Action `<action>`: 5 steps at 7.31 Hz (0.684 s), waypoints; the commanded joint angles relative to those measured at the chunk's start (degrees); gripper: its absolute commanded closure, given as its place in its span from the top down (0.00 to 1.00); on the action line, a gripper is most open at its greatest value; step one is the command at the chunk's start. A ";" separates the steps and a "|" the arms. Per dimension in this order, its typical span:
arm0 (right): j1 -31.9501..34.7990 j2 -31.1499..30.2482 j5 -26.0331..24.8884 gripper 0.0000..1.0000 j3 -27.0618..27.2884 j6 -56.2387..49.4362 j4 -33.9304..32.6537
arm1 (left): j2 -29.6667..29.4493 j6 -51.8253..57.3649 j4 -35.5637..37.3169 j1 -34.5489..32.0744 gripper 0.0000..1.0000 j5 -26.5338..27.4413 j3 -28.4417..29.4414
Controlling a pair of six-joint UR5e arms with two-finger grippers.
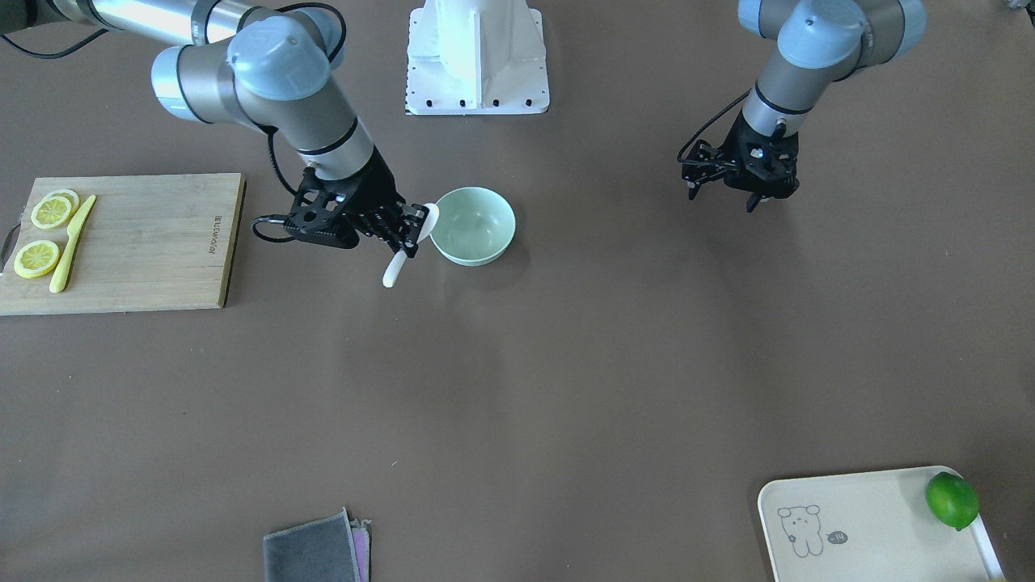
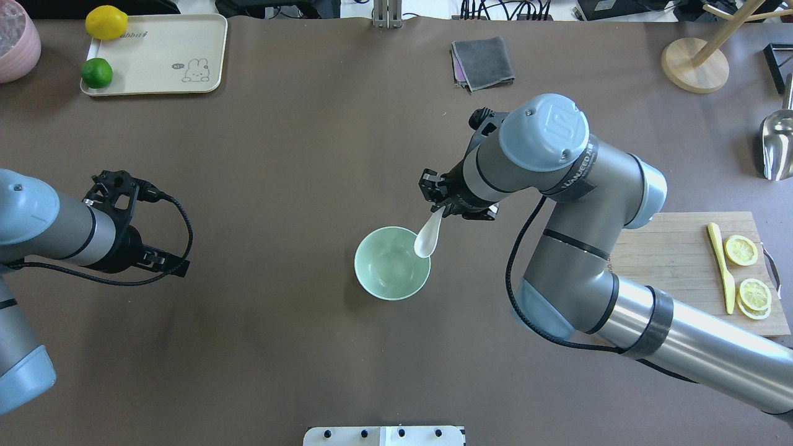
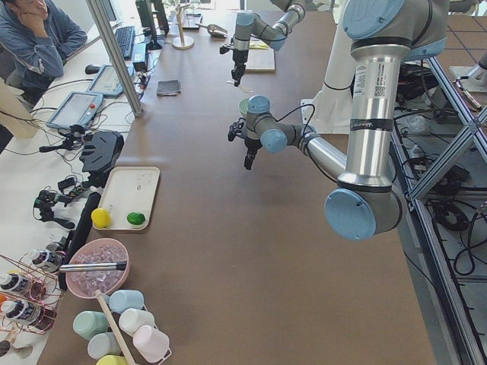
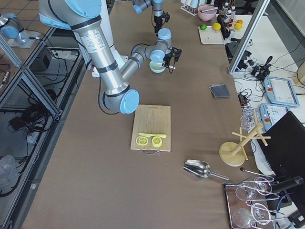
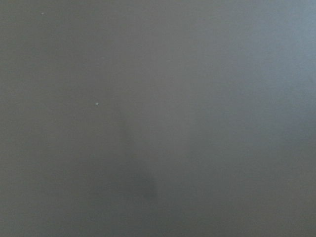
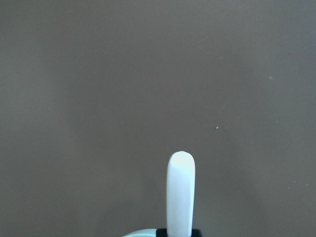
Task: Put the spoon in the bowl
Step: 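Carry the white spoon over the bowl with right gripper while left withdraws, then lower the spoon into the bowl and open the right gripper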
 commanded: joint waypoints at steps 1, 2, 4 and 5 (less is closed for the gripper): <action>-3.86 1.86 -5.52 0.29 -0.30 2.01 -1.54 | 0.99 0.68 -1.95 -0.98 0.97 -1.07 1.06; -4.14 1.60 -7.54 0.99 -0.31 2.10 -1.54 | 0.99 0.59 -1.95 -0.98 0.97 -0.98 1.15; -4.24 -0.85 -9.59 1.00 0.74 1.57 -1.54 | 0.99 0.59 -1.95 -1.07 0.97 -0.89 1.06; -2.23 -4.26 -7.58 1.00 3.79 1.40 -1.54 | 0.99 0.67 -1.95 -1.25 0.97 -0.98 1.06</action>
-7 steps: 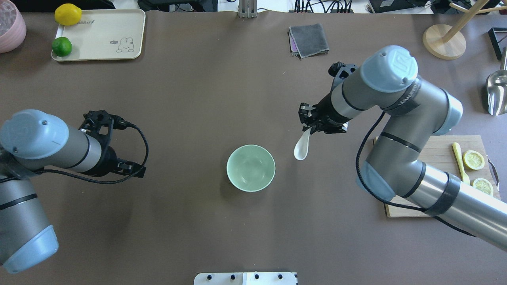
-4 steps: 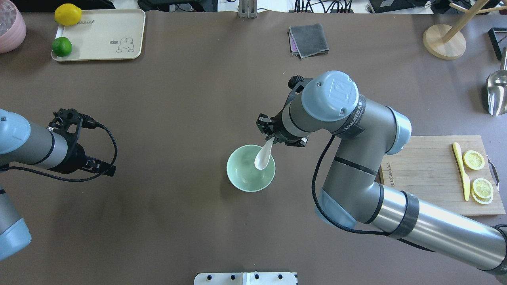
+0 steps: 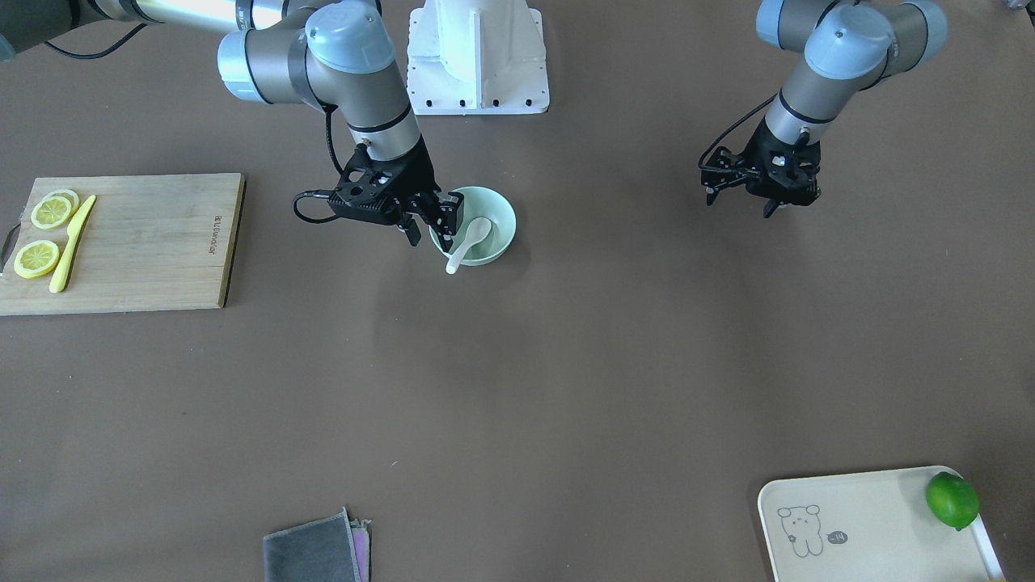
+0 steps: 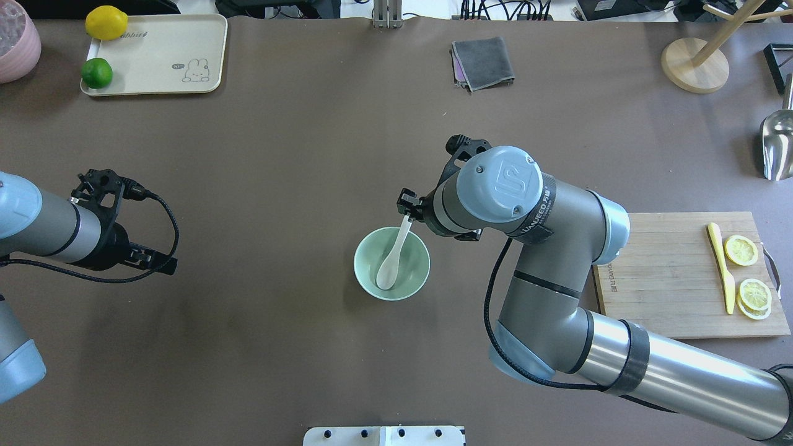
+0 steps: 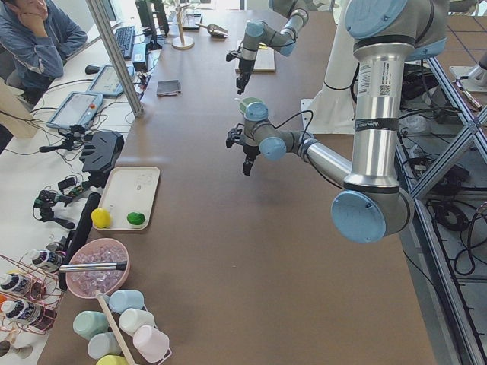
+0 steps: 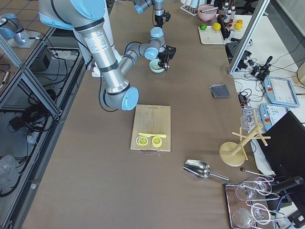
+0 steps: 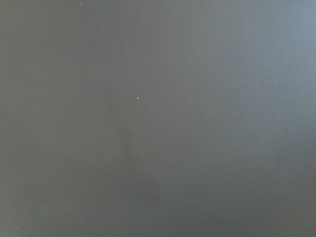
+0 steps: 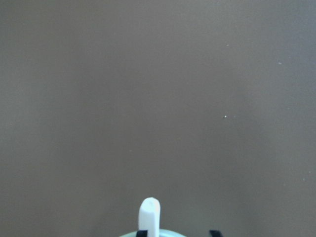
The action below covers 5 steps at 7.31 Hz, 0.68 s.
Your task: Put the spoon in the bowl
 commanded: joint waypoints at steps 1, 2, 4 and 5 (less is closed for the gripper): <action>4.81 -7.29 5.25 1.00 6.34 -2.67 0.00 | 0.09 0.50 -0.01 -0.85 0.97 -0.15 -0.18; 9.02 -12.64 9.99 1.00 9.51 -7.74 0.00 | 1.57 2.85 0.08 -2.51 0.97 -1.02 -0.27; 19.81 -23.36 18.44 1.00 10.77 -26.23 0.52 | 6.13 14.16 0.08 -10.92 0.97 -5.83 -0.09; 25.96 -28.81 21.70 1.00 10.25 -38.69 0.44 | 8.33 22.04 0.43 -17.93 0.97 -11.25 0.08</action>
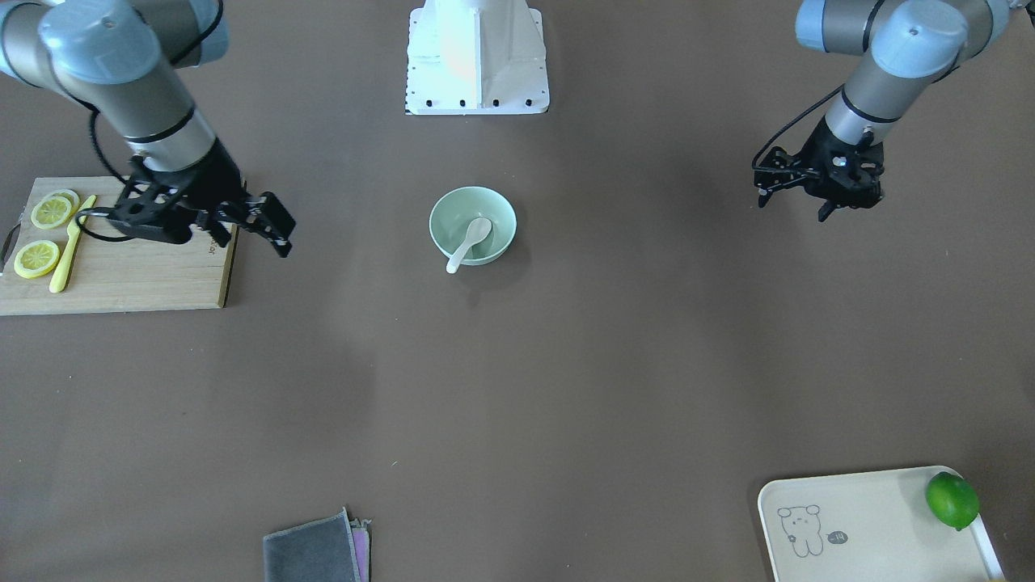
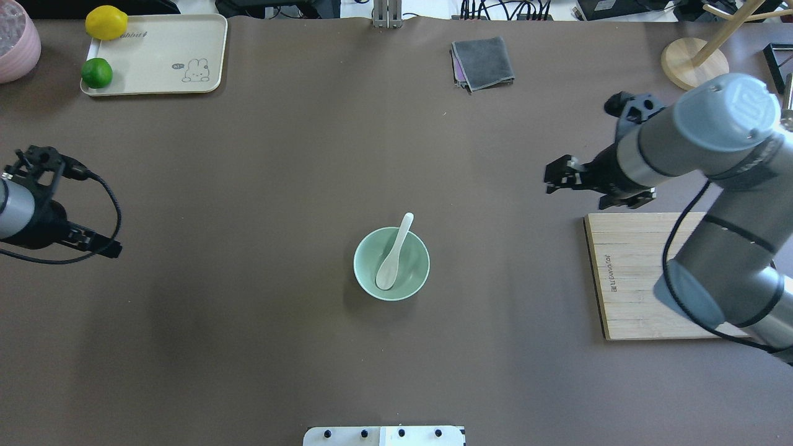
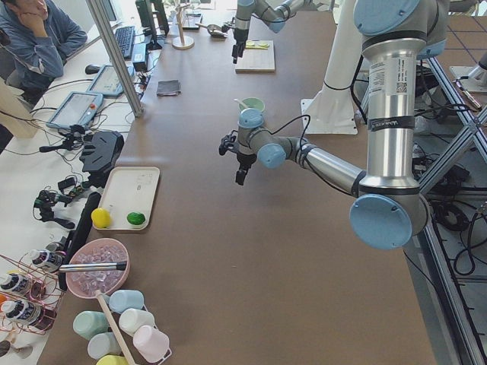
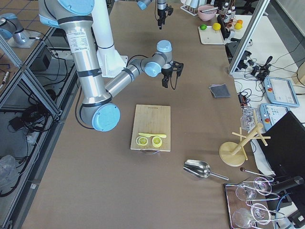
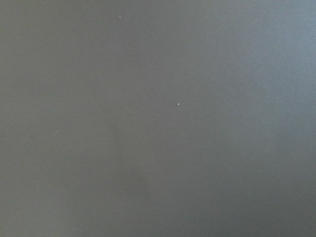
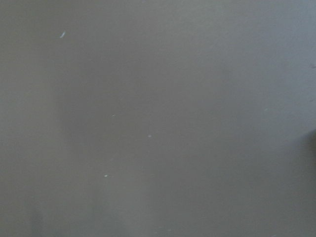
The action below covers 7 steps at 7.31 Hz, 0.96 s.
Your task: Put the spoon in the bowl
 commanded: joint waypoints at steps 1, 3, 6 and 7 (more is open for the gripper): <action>13.98 -11.57 8.06 1.00 -0.76 -25.68 0.09 | 4.45 14.33 0.36 -14.34 0.97 -11.99 1.12; 27.25 -15.48 13.97 1.00 -8.63 -49.05 0.09 | 5.78 18.08 3.67 -26.05 0.97 -20.90 1.57; 37.31 -15.48 19.49 1.00 -15.54 -63.76 -0.53 | 5.87 24.28 6.07 -27.76 0.97 -21.38 3.23; 37.68 -15.22 20.83 1.00 -15.88 -63.85 -0.53 | 5.78 28.67 7.55 -29.51 0.97 -20.07 6.20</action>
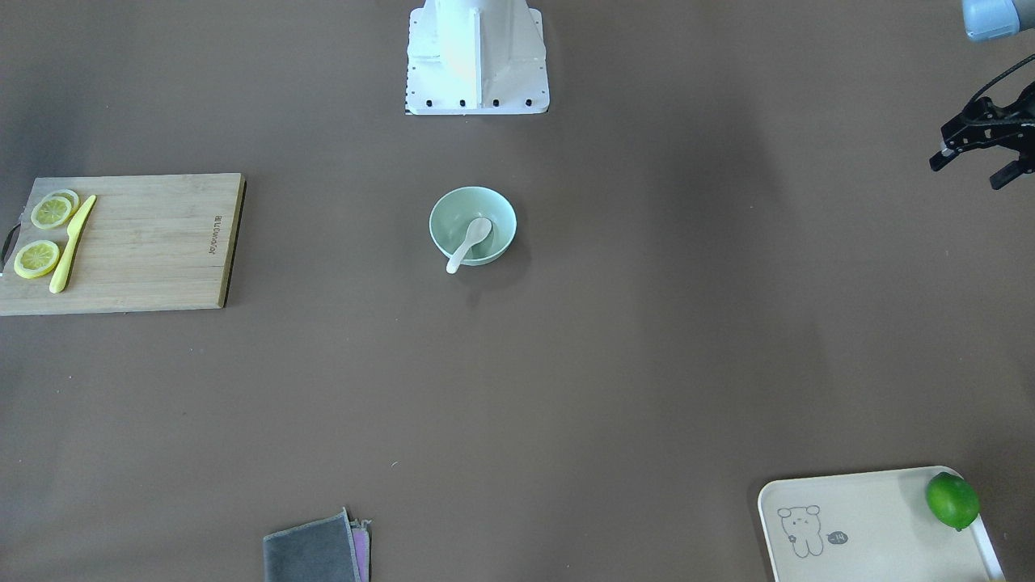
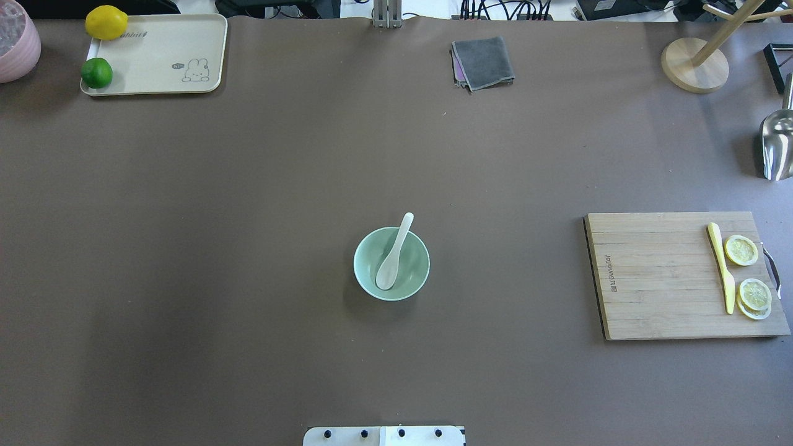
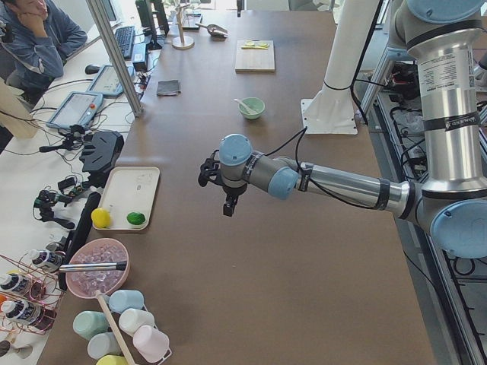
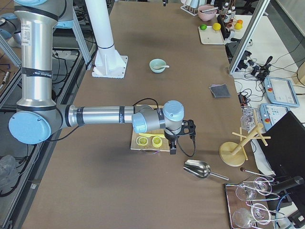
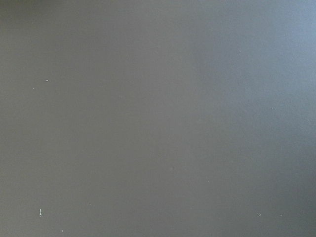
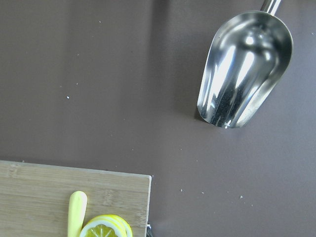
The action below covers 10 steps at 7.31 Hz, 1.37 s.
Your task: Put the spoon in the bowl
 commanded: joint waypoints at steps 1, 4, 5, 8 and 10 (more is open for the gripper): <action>1.71 0.32 1.93 1.00 -0.71 -1.51 -0.04 | 0.51 8.14 2.04 -2.32 0.97 5.63 3.84; 1.71 -1.60 1.75 1.00 -0.62 -5.64 0.14 | 1.92 7.90 3.01 -2.50 0.97 12.71 3.25; 1.71 -2.39 1.58 1.00 -0.62 -5.56 0.49 | 1.92 7.90 2.66 -2.50 0.97 12.63 2.20; 1.79 -2.75 2.53 1.00 -0.71 -5.29 0.84 | 1.83 7.90 2.66 -2.41 0.97 12.54 4.39; 1.79 -2.84 2.19 1.00 -1.50 -5.56 1.02 | 1.31 7.90 2.92 -2.24 0.97 12.62 5.26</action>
